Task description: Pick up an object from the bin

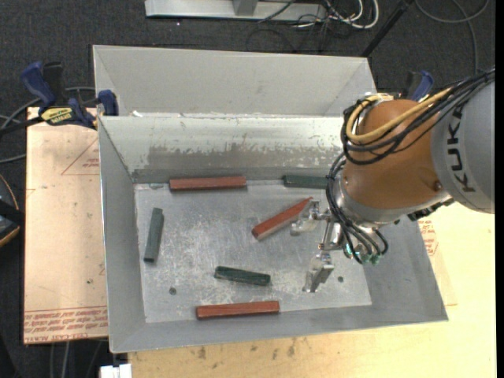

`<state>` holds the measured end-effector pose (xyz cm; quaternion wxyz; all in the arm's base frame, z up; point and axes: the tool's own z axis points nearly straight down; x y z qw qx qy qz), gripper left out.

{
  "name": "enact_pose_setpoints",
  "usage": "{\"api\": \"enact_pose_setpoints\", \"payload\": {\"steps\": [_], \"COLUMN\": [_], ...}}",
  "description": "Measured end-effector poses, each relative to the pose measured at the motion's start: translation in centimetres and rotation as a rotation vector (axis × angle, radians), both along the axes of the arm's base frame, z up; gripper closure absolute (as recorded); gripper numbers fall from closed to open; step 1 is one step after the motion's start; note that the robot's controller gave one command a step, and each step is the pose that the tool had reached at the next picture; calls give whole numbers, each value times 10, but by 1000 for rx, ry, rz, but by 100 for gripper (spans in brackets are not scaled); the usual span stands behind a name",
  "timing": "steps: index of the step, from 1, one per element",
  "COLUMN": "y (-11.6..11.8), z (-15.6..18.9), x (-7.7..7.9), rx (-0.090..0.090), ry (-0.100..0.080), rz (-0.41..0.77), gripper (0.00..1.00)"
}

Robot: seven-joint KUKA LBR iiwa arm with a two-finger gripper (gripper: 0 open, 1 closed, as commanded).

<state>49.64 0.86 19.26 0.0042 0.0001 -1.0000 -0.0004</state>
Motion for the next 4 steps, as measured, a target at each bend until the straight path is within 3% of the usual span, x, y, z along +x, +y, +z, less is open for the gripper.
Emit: {"api": "enact_pose_setpoints", "payload": {"steps": [1,2,3,4], "y": [0,43,31,47], "z": [4,-65,-65,-71], "x": [2,13,71,77], "rx": [0,1,1,0], "ry": [-8,-14,-5,-16], "rz": [-1,15,11,-46], "gripper": [0,0,0,0]}}
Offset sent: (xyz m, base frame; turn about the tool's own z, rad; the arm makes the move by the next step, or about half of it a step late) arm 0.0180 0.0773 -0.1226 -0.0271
